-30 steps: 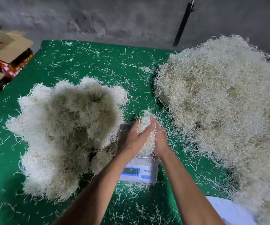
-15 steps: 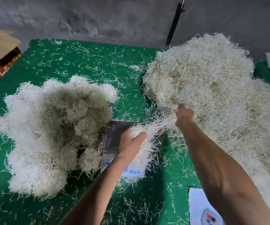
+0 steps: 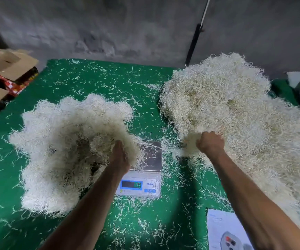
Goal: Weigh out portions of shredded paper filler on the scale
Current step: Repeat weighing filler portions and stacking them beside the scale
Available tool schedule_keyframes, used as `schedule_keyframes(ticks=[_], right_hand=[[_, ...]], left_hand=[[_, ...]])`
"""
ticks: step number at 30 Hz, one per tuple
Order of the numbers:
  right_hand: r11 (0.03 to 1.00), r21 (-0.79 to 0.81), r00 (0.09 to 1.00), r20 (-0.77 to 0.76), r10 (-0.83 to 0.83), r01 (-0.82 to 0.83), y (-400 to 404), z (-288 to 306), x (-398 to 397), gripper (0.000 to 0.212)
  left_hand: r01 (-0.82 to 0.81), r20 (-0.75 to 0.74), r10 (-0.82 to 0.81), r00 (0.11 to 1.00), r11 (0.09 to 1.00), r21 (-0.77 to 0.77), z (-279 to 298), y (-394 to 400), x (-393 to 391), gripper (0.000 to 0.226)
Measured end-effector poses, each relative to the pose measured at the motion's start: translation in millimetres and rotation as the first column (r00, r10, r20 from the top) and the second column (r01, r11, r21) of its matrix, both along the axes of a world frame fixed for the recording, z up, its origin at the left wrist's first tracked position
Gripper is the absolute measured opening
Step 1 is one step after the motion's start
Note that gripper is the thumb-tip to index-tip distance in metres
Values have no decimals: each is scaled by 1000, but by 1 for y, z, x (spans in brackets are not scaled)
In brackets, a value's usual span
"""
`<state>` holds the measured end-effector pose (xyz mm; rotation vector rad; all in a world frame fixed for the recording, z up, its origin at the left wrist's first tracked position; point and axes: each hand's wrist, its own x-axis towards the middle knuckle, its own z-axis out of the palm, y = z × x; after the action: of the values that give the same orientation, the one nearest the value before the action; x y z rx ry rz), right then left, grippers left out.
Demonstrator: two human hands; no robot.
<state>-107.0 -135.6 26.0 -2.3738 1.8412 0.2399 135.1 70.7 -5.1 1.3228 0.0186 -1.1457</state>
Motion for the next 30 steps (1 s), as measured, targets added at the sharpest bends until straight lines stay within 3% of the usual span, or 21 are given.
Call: schedule_keyframes(ticks=[1, 3, 4, 6, 9, 11, 14, 16, 18, 19, 20, 22, 23, 24, 25, 26, 27, 28, 30], right_hand=[[997, -17, 994, 70, 79, -78, 12, 6, 12, 30], [964, 39, 883, 412, 224, -262, 44, 15, 41, 44], [933, 104, 798, 557, 232, -344, 62, 20, 57, 52], [877, 242, 699, 701, 138, -416, 95, 17, 84, 65], [858, 444, 549, 798, -248, -258, 116, 1, 99, 55], [829, 541, 409, 794, -449, -140, 106, -7, 96, 44], [714, 694, 79, 720, -689, -95, 73, -9, 77, 29], [691, 722, -50, 692, -720, 32, 46, -9, 62, 22], [713, 665, -21, 734, -679, 223, 24, -9, 50, 27], [737, 603, 30, 768, -640, 304, 17, -10, 46, 32], [787, 506, 147, 801, -581, 353, 11, -11, 45, 36], [916, 292, 556, 729, -399, 274, 7, -15, 47, 43], [948, 256, 703, 638, -314, 190, 11, -18, 50, 48], [956, 261, 771, 578, -266, 134, 17, -21, 54, 52], [961, 254, 782, 576, -239, 107, 25, -24, 57, 52], [971, 220, 760, 615, -209, 89, 34, -26, 61, 49], [980, 183, 727, 663, -178, 72, 44, -27, 65, 45], [983, 171, 687, 706, -170, 67, 53, -28, 67, 41], [981, 183, 631, 755, -179, 60, 71, -31, 70, 32]], left_hand=[[52, -3, -52, 999, 999, -3, 0, 2, -1, 59], [129, -3, -129, 992, 991, -35, 3, 4, -6, 66], [141, 4, -141, 990, 989, -43, 9, 2, -9, 64], [125, 23, -124, 992, 991, -42, 20, -6, -13, 42], [145, 120, -138, 983, 988, -50, 34, -12, -13, 47], [87, 62, -85, 994, 996, -25, 35, -7, -5, 53], [34, -4, -34, 999, 999, 3, 23, 11, 11, 47], [28, 21, -28, 999, 999, -33, 14, 24, 21, 47], [56, 99, -49, 994, 996, -70, 6, 32, 26, 56], [62, 59, -57, 997, 993, -100, 2, 33, 27, 54], [81, 119, -71, 990, 993, -82, 4, 34, 25, 49], [72, 222, -58, 973, 996, -55, -1, 31, 23, 27], [101, 152, -86, 985, 990, -96, -2, 29, 20, 15], [194, 160, -178, 971, 977, -87, -4, 26, 18, 53], [199, 202, -192, 960, 980, -10, -8, 29, 16, 91], [219, 125, -216, 968, 976, -15, -5, 29, 12, 109], [167, 29, -165, 986, 982, -92, -6, 29, 9, 104], [151, 135, -143, 981, 987, -55, 3, 33, 1, 85], [194, 172, -192, 966, 981, 6, 5, 37, -5, 68]])
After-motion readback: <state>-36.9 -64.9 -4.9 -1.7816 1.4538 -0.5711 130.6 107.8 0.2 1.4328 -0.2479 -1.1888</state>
